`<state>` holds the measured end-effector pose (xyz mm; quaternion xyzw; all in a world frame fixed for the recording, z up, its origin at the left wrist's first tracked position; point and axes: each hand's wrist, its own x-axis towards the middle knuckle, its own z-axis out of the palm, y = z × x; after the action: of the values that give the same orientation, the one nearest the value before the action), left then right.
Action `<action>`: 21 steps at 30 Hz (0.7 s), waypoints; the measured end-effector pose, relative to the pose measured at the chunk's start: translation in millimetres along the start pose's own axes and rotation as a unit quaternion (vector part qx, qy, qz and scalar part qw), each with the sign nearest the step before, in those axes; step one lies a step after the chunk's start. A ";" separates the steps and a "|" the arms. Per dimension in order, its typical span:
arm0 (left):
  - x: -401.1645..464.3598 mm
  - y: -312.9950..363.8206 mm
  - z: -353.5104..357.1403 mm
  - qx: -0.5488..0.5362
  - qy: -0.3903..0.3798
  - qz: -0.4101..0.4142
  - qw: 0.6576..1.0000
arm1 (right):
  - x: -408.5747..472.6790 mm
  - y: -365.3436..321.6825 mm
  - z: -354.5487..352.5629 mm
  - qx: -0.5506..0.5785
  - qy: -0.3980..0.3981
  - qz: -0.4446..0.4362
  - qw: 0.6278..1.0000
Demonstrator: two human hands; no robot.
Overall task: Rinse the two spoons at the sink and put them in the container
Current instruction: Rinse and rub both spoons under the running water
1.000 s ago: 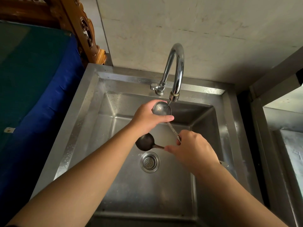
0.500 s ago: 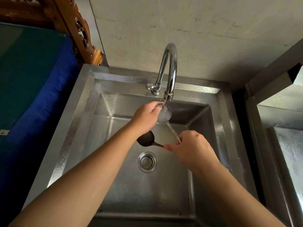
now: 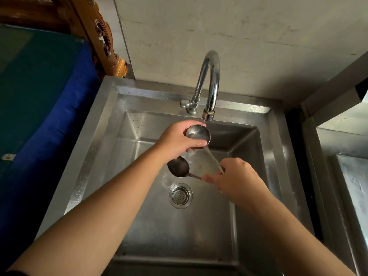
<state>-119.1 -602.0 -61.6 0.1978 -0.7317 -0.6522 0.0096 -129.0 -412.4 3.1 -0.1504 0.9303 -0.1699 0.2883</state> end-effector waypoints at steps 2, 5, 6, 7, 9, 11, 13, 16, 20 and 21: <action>-0.6 4.9 1.8 0.010 0.031 -0.002 0.999 | -1.5 -1.4 2.1 0.001 -0.009 -0.006 1.000; 0.0 10.4 4.0 0.036 0.061 0.005 0.997 | -3.0 -3.6 4.0 0.009 -0.006 -0.008 1.000; -0.2 11.9 3.4 0.049 0.063 0.009 0.997 | -3.2 -4.1 3.8 0.013 -0.004 -0.005 1.000; -0.4 13.3 2.1 0.064 0.055 0.012 0.996 | -2.8 -4.7 3.3 0.016 -0.003 -0.002 1.000; 0.4 14.0 -1.4 0.096 0.022 0.009 0.995 | -1.2 -5.2 2.3 0.022 -0.009 0.006 1.000; 3.1 12.3 -4.3 0.103 -0.009 -0.014 0.995 | 1.5 -3.9 1.4 0.026 -0.015 0.013 0.999; 4.3 11.2 -5.5 0.059 -0.043 -0.044 0.996 | 4.6 -1.5 0.4 0.034 -0.019 0.020 0.999; 3.9 7.7 -8.7 -0.023 -0.094 -0.061 0.993 | 8.0 1.9 -0.3 0.044 -0.026 0.029 0.998; 4.6 2.2 -10.6 -0.043 -0.104 -0.044 0.993 | 10.6 2.9 -0.3 0.046 -0.040 0.025 0.998; 4.5 1.6 -9.9 -0.033 -0.096 -0.042 0.994 | 10.6 2.9 -0.1 0.045 -0.045 0.024 0.998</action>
<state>-121.0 -612.6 -59.7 0.1645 -0.6987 -0.6915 -0.0818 -138.0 -413.7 -3.1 -0.1224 0.9110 -0.1975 0.3408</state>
